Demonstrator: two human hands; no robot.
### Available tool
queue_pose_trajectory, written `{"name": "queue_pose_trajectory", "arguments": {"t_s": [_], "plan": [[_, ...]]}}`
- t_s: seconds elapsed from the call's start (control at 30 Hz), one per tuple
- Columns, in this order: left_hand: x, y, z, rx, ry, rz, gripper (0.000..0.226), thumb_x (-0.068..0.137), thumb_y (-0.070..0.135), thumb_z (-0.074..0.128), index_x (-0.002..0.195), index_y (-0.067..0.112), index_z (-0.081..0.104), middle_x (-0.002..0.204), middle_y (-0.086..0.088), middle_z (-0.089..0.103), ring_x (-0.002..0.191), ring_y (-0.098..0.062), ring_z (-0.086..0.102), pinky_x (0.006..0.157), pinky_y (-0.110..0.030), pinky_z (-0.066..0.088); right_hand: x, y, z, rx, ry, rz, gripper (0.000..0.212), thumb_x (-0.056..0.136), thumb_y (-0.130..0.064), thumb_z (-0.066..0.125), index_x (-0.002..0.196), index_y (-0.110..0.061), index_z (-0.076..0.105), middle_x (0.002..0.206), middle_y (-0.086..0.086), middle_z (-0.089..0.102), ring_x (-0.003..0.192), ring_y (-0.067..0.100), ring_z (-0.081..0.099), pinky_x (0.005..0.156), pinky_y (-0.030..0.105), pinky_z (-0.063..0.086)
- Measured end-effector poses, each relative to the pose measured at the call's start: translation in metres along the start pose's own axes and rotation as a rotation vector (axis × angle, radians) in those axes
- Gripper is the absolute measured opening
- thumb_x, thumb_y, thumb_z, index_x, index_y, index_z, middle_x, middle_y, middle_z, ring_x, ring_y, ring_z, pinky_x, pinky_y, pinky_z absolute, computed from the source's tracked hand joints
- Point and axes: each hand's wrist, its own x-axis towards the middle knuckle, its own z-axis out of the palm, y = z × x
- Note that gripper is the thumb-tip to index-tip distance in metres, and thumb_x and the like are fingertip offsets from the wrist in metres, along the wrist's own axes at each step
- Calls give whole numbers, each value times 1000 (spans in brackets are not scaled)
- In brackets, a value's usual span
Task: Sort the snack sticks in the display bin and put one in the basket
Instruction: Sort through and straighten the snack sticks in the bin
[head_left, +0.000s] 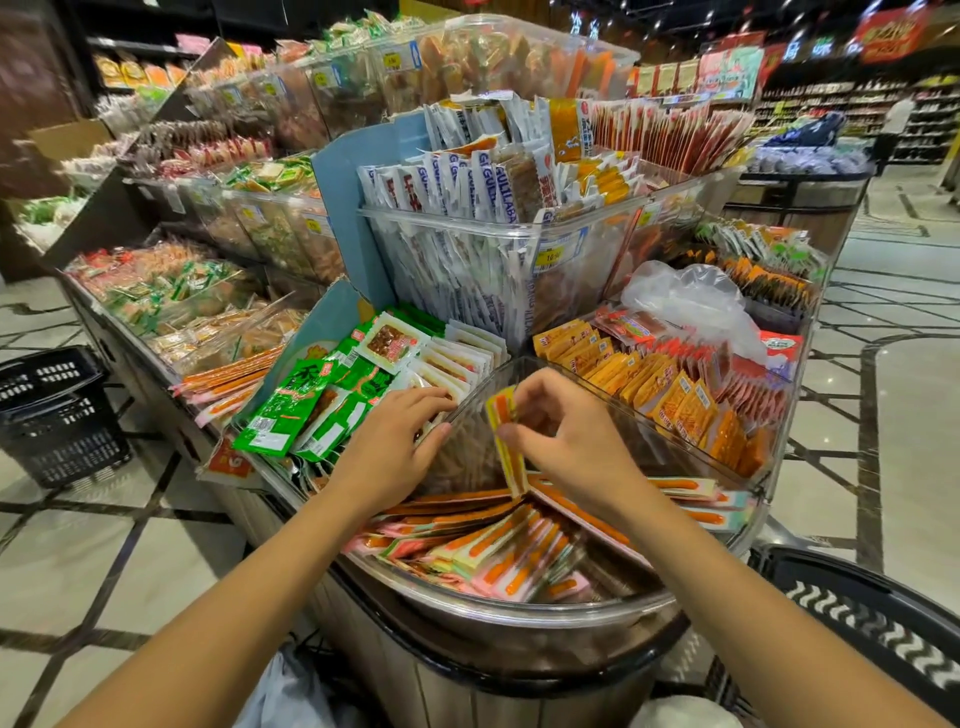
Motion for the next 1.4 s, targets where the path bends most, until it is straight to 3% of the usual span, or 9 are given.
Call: {"name": "queue_pose_trajectory", "arguments": {"t_s": [0.2,0.3,0.43,0.57,0.73,0.9,1.1,1.27,1.4], "plan": [[5,7,-7,36,-48,-18,28,99,29,62,126,22,67,134,7,60,125,-14,51,108,-41,45,10,-28,-46,-14,202,-55,22,86,-30,75,92,-31,53,79,2,70,72,25,69,70,55,56],[9,29,-9,10,14,-23,23,96,23,66,119,20,69,130,5,62,123,-13,53,108,-39,44,9,-43,-61,17,264,-34,20,92,-25,73,91,-17,55,75,5,70,65,19,69,63,43,61],[0,94,-8,-507,-10,-102,19,103,22,56,112,21,72,111,12,71,105,3,62,91,-15,47,6,-52,-65,-6,290,-19,23,93,-25,71,86,-13,53,59,-2,62,50,16,63,57,44,59],[-18,119,11,-753,-113,-137,10,97,20,67,102,26,73,92,7,74,90,-9,70,85,-29,56,4,-51,-67,11,276,17,24,94,-24,70,86,-8,54,56,-3,60,48,16,62,55,47,59],[-24,112,21,-758,-103,-144,10,94,17,71,96,26,75,88,3,74,85,-14,70,84,-40,57,5,-52,-76,-51,302,37,30,101,-32,58,80,-11,59,68,10,66,49,20,62,52,38,53],[-25,110,27,-716,-122,-126,10,95,22,69,98,30,74,89,9,74,86,-14,71,84,-44,57,10,-50,-85,-30,320,58,37,101,-18,56,67,-3,58,66,24,63,44,27,57,44,33,48],[-26,108,28,-677,-92,-121,13,94,21,69,102,30,75,92,11,75,89,-13,71,85,-42,58,7,-49,-84,181,352,221,38,102,-9,47,68,1,60,45,0,57,36,14,49,37,17,34],[-26,109,28,-668,-61,-130,13,95,21,69,103,29,75,90,15,74,87,-8,70,81,-32,57,3,-45,-79,228,292,238,29,105,-22,51,84,-7,63,74,12,64,48,16,58,42,14,38],[-26,111,25,-713,-70,-154,17,96,21,68,109,28,76,95,14,76,91,-6,72,86,-32,57,-13,-31,-59,31,106,208,19,97,-26,65,88,-10,67,62,-1,63,51,12,61,49,19,48]]}}
